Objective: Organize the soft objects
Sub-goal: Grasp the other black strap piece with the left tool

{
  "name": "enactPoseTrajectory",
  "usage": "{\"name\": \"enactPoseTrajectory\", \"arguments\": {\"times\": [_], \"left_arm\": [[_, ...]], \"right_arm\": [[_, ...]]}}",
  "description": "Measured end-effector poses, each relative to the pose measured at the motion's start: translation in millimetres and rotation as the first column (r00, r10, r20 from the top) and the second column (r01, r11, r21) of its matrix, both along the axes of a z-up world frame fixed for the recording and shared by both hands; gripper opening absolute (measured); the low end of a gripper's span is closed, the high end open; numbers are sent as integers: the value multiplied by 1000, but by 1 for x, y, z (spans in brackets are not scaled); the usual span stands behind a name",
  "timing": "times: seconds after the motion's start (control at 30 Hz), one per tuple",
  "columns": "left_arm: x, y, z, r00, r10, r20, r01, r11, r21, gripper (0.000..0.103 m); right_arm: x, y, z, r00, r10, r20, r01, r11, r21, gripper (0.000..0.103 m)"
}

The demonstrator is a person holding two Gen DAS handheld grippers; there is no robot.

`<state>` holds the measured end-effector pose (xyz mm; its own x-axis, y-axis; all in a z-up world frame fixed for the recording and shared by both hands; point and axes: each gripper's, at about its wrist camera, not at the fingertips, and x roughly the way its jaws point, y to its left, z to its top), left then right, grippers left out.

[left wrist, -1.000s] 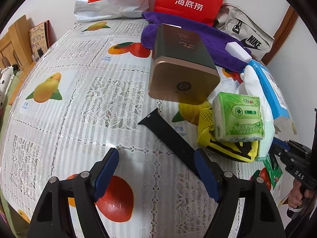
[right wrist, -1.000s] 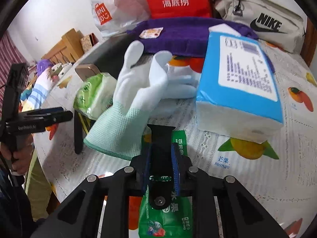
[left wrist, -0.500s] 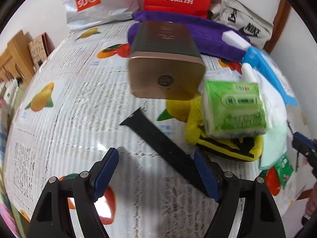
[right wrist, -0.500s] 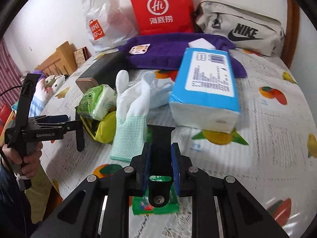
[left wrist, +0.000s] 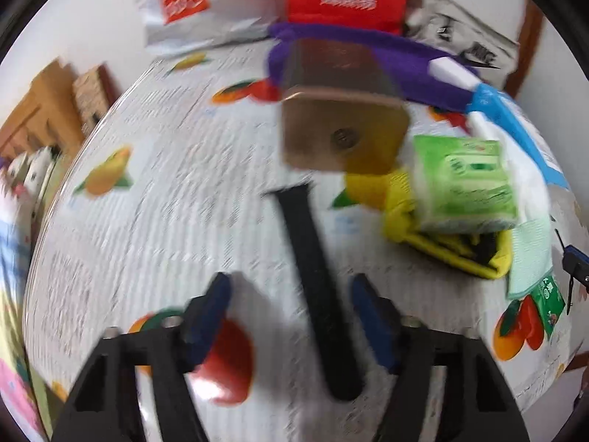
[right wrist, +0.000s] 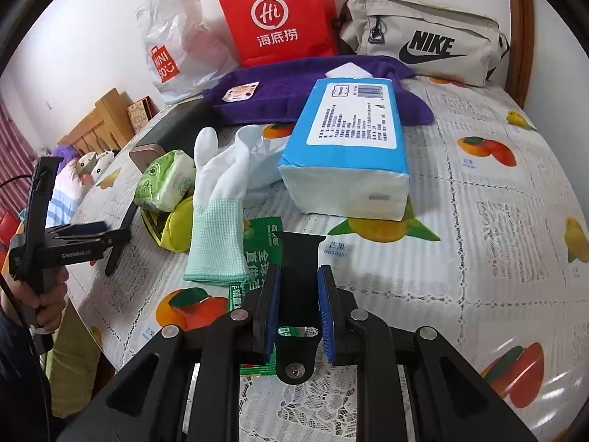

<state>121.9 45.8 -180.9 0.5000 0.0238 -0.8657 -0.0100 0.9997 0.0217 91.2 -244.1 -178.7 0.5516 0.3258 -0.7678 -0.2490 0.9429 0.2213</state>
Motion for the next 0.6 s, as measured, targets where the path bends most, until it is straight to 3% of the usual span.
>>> {"name": "enactPoseTrajectory", "arguments": {"times": [0.03,0.07,0.17,0.3,0.43,0.6], "left_arm": [[2,-5,1,1000,-26,9,26,1000,-2,32],[1,-8,2,999,-41,13,41,999,4,21],[-3,-11,2,999,-42,18,42,999,18,21],[-5,-6,2,1000,-10,24,11,999,-39,22],[-9,-13,2,998,-35,43,35,999,2,20],[-14,-5,11,999,-26,40,28,998,-51,19]], "right_arm": [[-1,1,0,1000,4,1,-4,1000,1,20],[-2,1,1,1000,6,4,-6,1000,-2,20],[-5,-1,4,1000,1,14,-1,1000,-1,20],[-9,-6,6,1000,-15,16,15,1000,7,20],[-6,-9,1,999,-33,0,33,999,0,20],[-10,-11,6,999,-42,10,42,999,0,20]]}}
